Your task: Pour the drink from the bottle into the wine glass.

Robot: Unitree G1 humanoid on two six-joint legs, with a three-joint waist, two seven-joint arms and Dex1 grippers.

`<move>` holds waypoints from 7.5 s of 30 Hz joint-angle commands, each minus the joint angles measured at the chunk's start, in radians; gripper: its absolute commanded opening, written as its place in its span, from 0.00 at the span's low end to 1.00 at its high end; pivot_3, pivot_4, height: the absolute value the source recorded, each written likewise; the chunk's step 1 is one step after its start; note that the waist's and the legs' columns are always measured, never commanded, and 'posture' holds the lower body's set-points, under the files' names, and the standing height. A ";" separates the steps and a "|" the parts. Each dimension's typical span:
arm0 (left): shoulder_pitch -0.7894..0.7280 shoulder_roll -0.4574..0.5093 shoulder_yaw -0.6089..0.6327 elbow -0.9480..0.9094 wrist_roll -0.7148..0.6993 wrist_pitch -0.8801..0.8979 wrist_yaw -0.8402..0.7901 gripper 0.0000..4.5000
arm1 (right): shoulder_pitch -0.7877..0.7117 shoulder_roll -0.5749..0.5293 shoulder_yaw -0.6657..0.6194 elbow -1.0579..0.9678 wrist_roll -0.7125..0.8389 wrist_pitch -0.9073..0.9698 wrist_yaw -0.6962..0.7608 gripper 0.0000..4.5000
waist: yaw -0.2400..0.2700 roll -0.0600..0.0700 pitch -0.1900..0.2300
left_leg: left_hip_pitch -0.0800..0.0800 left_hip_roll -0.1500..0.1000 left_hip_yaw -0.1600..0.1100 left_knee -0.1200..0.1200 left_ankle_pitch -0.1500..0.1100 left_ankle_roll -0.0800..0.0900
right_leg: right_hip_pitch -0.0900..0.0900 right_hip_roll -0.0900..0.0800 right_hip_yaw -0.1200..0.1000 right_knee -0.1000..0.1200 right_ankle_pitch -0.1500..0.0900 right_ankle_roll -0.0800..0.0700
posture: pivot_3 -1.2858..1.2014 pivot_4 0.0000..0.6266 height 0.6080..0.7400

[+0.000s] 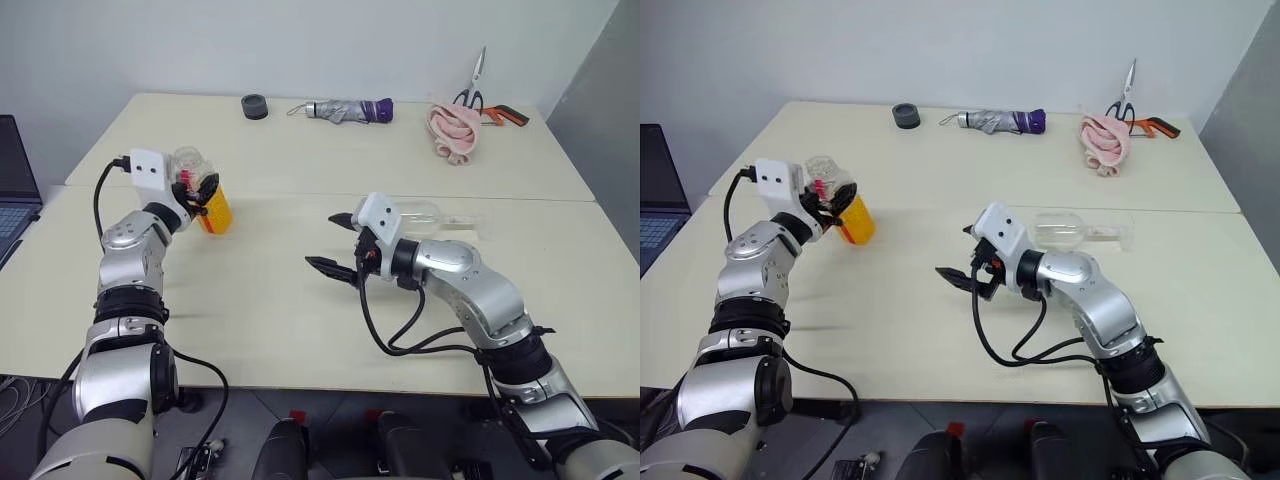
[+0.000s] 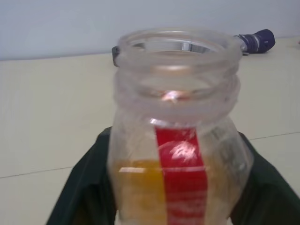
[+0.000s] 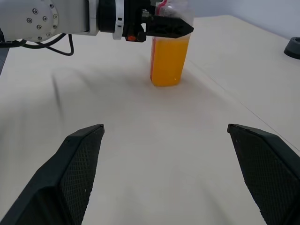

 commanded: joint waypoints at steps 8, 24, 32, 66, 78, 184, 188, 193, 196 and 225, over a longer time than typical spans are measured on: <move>0.098 -0.016 0.007 -0.089 0.011 -0.095 0.025 0.99 | 0.015 -0.006 -0.016 -0.087 0.000 0.013 -0.008 1.00 | 0.000 0.000 0.000 | 0.000 0.000 0.000 0.000 0.000 0.000 | 0.000 0.000 0.000 0.000 0.000 0.000 | 0.52 0.24 1.00; 0.543 -0.088 0.059 -0.617 -0.050 -0.055 0.156 0.99 | 0.201 -0.150 -0.042 -0.251 -0.119 -0.125 -0.035 1.00 | 0.000 0.000 0.000 | 0.000 0.001 0.000 -0.001 0.000 0.000 | 0.000 -0.002 0.001 0.000 0.000 0.000 | 0.52 0.24 1.00; 0.774 -0.086 -0.054 -0.989 -0.111 0.117 0.036 0.99 | 0.395 -0.260 -0.180 -0.288 -0.291 -0.228 -0.162 1.00 | 0.008 -0.001 0.000 | 0.001 0.000 0.000 -0.001 0.000 0.000 | 0.001 -0.003 0.000 -0.001 0.000 0.000 | 0.52 0.24 1.00; 0.423 -0.017 -0.308 -0.844 -0.113 0.177 -0.466 1.00 | -0.065 -0.310 0.142 0.783 -1.118 -0.636 -0.642 0.64 | -0.008 -0.001 -0.001 | 0.002 0.001 0.004 -0.001 0.001 -0.001 | 0.000 0.001 0.004 -0.001 0.000 0.000 | 0.52 0.24 1.00; 0.456 -0.033 -0.266 -0.909 -0.130 0.251 -0.384 1.00 | -0.103 -0.230 0.053 0.757 -1.025 -0.689 -0.715 0.03 | -0.028 -0.001 -0.001 | 0.003 0.001 0.004 -0.001 0.001 -0.001 | 0.001 0.001 0.005 0.001 0.000 0.000 | 0.52 0.24 1.00; 0.557 0.010 0.096 -0.771 -0.103 0.234 0.097 1.00 | 0.319 -0.192 -0.185 -0.268 0.209 -0.031 0.207 1.00 | 0.000 -0.001 0.000 | 0.002 0.001 0.001 -0.002 0.001 -0.001 | 0.001 -0.001 0.001 -0.001 0.000 0.000 | 0.52 0.24 1.00; 0.550 0.017 0.102 -0.754 -0.097 0.225 0.104 1.00 | 0.311 -0.192 -0.180 -0.275 0.217 -0.023 0.205 1.00 | 0.000 -0.001 0.000 | 0.002 0.001 0.001 -0.002 0.001 -0.001 | 0.001 -0.001 0.001 -0.001 0.000 0.000 | 0.52 0.24 1.00; 0.533 0.023 0.100 -0.735 -0.098 0.219 0.104 1.00 | 0.300 -0.192 -0.179 -0.283 0.230 -0.015 0.205 1.00 | 0.000 -0.001 0.000 | 0.002 0.001 0.001 -0.002 0.001 -0.001 | 0.001 -0.001 0.001 -0.001 0.000 0.000 | 0.52 0.24 1.00; 0.517 0.028 0.099 -0.718 -0.096 0.214 0.105 1.00 | 0.296 -0.193 -0.182 -0.290 0.244 -0.006 0.203 1.00 | 0.000 -0.001 0.000 | 0.002 0.001 0.001 -0.002 0.001 -0.001 | 0.001 -0.001 0.001 -0.001 0.000 0.000 | 0.52 0.24 1.00; 0.170 0.074 0.034 -0.262 -0.029 0.063 -0.028 1.00 | 0.224 -0.173 -0.159 -0.311 0.260 0.001 0.173 1.00 | -0.001 -0.001 0.000 | 0.001 0.000 0.000 -0.002 0.001 -0.001 | 0.001 0.000 0.000 -0.001 0.000 0.000 | 0.52 0.24 1.00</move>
